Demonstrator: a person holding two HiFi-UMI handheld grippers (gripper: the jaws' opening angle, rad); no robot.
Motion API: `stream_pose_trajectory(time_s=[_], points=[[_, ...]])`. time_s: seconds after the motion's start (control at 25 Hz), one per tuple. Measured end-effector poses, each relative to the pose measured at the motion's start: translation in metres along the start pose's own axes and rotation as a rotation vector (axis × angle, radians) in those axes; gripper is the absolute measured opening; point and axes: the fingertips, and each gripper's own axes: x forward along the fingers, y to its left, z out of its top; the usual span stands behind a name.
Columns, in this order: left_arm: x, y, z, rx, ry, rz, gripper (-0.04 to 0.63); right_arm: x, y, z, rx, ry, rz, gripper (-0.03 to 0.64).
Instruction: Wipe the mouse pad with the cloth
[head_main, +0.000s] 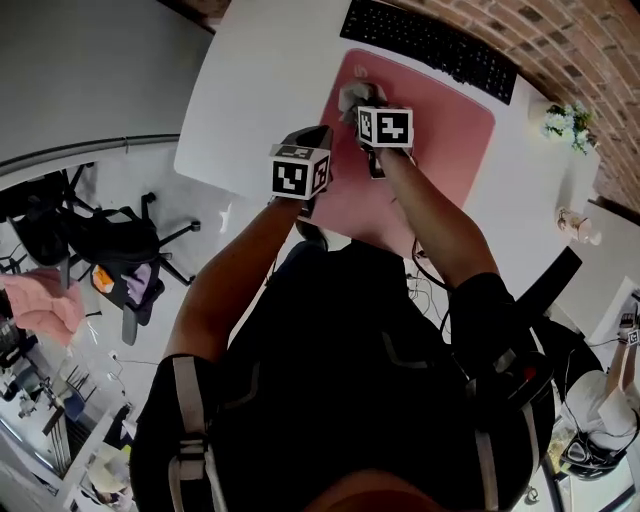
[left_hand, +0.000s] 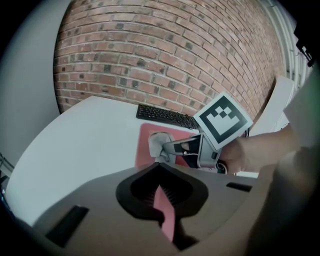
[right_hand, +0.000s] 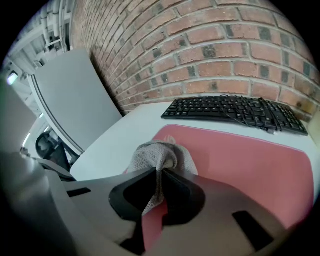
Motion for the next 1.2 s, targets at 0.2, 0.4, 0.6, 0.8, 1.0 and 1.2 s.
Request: stream_pose_trajectory(time_s=[0.2, 0.4, 0.6, 0.8, 1.0, 1.2], points=[[0.010, -0.020, 0.008, 0.041, 0.006, -0.035, 0.000, -0.013, -0.029, -0.006, 0.036, -0.012, -0.034, 0.040], [0.017, -0.039, 0.015, 0.082, 0.011, -0.066, 0.000, -0.028, -0.055, -0.013, 0.065, -0.021, -0.070, 0.040], [0.027, -0.062, 0.022, 0.118, 0.019, -0.107, 0.000, -0.045, -0.081, -0.021, 0.101, -0.028, -0.104, 0.040], [0.036, -0.079, 0.023, 0.160, 0.031, -0.139, 0.000, -0.061, -0.106, -0.028, 0.143, -0.052, -0.137, 0.040], [0.041, -0.096, 0.022, 0.194, 0.046, -0.170, 0.000, -0.082, -0.131, -0.040, 0.187, -0.063, -0.188, 0.041], [0.047, -0.115, 0.026, 0.232, 0.049, -0.206, 0.000, -0.105, -0.164, -0.054, 0.239, -0.077, -0.246, 0.040]])
